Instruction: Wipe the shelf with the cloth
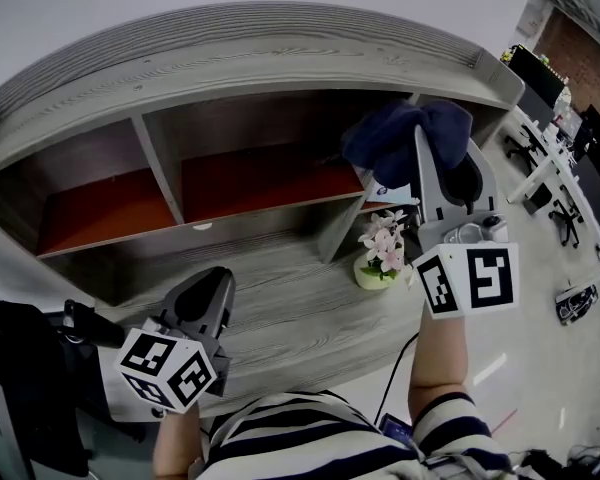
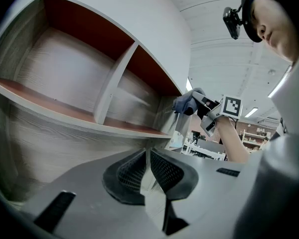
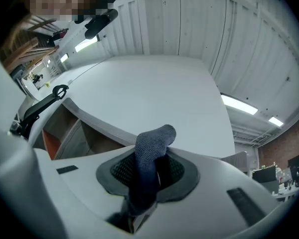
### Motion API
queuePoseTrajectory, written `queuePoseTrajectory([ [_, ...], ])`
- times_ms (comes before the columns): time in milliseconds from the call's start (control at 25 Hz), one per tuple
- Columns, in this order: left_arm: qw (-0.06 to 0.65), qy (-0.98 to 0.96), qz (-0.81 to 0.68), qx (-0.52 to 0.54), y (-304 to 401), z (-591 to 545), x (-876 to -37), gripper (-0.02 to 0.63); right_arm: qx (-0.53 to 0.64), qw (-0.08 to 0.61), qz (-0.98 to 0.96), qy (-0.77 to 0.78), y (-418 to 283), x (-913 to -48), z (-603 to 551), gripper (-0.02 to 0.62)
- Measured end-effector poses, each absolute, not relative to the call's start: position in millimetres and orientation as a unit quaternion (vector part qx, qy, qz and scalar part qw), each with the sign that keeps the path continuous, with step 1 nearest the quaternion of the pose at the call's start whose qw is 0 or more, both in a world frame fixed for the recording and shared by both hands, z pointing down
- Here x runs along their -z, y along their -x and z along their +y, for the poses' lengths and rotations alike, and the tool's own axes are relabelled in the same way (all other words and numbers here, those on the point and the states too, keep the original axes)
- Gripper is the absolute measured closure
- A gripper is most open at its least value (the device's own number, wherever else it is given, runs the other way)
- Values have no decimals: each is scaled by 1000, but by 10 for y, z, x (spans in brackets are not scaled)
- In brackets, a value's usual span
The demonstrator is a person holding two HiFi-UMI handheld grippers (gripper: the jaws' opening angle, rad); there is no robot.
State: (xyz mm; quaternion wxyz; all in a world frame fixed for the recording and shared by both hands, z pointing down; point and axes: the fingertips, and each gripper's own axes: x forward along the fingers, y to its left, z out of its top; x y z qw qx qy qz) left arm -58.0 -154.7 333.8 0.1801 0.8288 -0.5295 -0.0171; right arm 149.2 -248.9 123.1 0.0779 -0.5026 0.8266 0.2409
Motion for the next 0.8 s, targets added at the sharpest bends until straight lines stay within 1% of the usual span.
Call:
queuePoseTrajectory([
  [240,185,-827,-530,17,572,-1535,-3347,565,-248,64,816,518,-1496,-1203,-2760,499],
  [800,182,-827,-531,13,606,-1525,-3361,566,-205,31,814,543,-1561,-1685,-2935,499],
])
